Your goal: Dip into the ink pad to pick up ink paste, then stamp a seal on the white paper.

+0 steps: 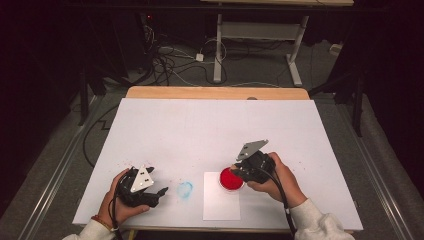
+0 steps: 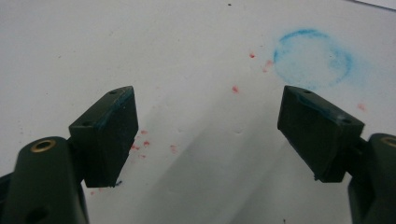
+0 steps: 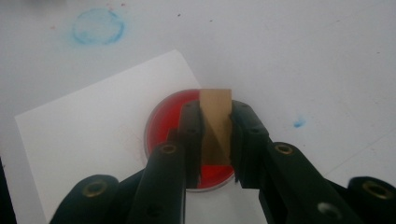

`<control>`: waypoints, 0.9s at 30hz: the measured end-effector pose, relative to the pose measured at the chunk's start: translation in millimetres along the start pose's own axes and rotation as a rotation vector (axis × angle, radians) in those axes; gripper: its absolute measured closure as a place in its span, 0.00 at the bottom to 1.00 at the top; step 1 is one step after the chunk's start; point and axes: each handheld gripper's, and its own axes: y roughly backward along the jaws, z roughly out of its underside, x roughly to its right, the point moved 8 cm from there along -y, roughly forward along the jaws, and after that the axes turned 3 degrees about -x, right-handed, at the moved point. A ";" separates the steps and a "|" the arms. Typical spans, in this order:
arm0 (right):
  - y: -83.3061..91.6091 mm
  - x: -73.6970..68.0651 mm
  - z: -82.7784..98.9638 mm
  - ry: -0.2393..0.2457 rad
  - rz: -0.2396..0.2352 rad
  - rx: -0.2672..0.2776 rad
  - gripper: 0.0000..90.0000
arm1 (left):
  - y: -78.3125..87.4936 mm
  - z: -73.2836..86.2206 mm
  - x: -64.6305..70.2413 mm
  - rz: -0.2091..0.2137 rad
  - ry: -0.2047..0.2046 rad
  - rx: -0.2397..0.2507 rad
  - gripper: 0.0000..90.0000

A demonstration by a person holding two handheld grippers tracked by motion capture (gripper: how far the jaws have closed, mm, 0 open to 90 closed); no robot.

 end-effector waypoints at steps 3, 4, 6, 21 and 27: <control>5.4 2.1 -0.9 -0.004 0.005 0.018 0.84 | 0.5 0.3 -0.1 -0.002 0.001 0.001 0.22; 6.9 2.8 -0.7 -0.002 0.008 0.018 0.84 | 0.7 0.1 0.0 -0.002 0.000 0.000 0.22; 9.8 3.5 -0.2 -0.004 0.011 0.023 0.84 | 0.9 -0.1 1.0 -0.004 -0.006 -0.001 0.22; 29.1 5.6 -4.7 -0.013 0.017 0.077 0.84 | 2.0 -0.8 1.7 -0.008 -0.010 0.002 0.22; 37.6 0.8 -6.7 0.002 0.026 0.097 0.84 | 1.8 -1.1 3.0 -0.010 -0.018 -0.002 0.22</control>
